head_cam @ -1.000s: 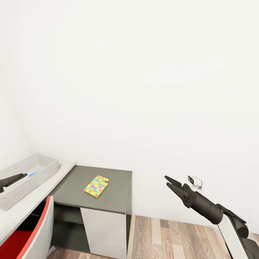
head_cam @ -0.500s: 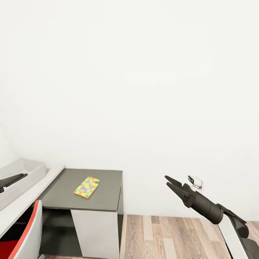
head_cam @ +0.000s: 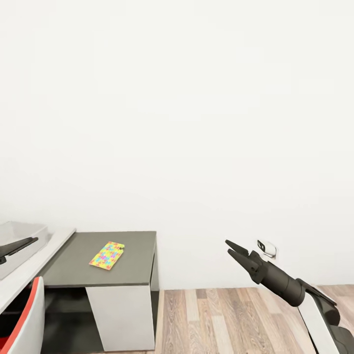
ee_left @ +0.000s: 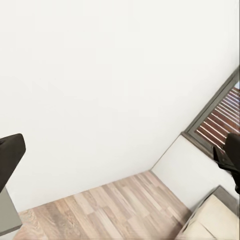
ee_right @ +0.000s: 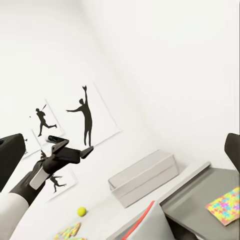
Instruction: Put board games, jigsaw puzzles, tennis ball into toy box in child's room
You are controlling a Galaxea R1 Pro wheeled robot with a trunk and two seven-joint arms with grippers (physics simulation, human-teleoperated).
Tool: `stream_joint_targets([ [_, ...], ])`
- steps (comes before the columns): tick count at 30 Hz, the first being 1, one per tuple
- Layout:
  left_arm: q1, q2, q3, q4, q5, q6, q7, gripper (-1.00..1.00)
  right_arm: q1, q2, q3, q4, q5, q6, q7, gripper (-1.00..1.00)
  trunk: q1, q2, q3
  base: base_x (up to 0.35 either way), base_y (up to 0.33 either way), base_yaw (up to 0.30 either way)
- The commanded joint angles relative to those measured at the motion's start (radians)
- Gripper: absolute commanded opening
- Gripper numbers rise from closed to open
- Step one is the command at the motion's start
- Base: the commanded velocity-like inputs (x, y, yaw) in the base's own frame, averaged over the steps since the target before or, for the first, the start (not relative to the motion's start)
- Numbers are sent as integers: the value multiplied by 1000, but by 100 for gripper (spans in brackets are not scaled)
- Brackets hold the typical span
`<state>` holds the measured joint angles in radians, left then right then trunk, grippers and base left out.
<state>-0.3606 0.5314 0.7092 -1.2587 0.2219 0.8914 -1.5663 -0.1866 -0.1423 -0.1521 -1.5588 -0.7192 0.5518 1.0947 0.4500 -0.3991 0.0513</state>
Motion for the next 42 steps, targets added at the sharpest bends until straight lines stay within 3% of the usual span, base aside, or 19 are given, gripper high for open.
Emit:
stream_joint_targets([
  [1,0,0,0,0,-1,11,-4,100,-1,0,0,1,-6,8,1,100,0,-1,0,-184,0,-275],
  [42,0,2,1,-1,-3,11,-4,100,-1,1,-2,3,-17,19,-24,100,0,-1,3,-217,0,-223],
])
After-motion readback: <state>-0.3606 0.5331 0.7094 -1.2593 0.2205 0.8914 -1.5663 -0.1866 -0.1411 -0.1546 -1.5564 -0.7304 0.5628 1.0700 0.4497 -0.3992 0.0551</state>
